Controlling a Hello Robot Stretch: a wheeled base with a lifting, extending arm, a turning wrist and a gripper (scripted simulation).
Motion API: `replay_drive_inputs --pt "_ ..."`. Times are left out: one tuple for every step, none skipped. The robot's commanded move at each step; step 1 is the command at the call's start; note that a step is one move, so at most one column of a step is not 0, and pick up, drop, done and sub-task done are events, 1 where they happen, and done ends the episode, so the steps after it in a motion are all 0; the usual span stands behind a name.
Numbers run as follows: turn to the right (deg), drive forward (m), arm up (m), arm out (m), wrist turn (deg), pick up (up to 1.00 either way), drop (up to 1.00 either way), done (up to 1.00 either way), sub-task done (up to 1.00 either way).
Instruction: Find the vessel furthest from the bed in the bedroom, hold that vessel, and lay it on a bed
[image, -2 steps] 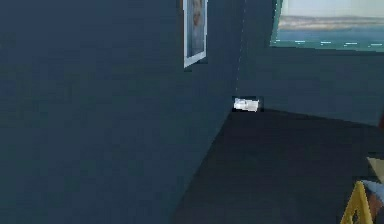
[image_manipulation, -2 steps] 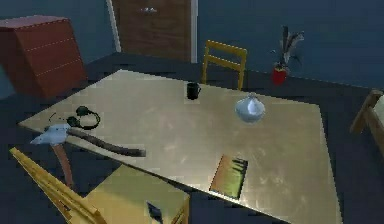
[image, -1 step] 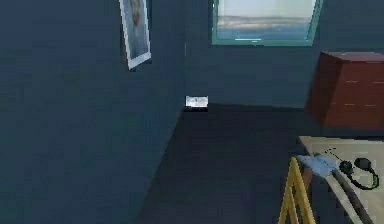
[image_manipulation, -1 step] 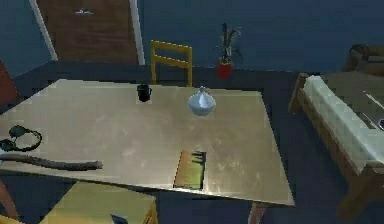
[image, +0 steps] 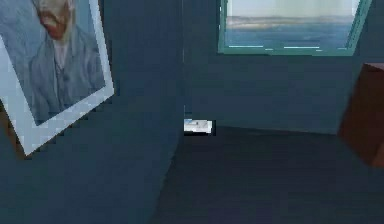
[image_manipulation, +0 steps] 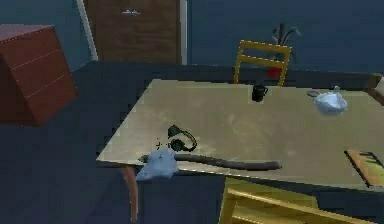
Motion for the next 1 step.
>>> replay_drive_inputs --pt "39.0 0.0 0.0 0.0 0.0 0.0 0.0 0.0 0.0"
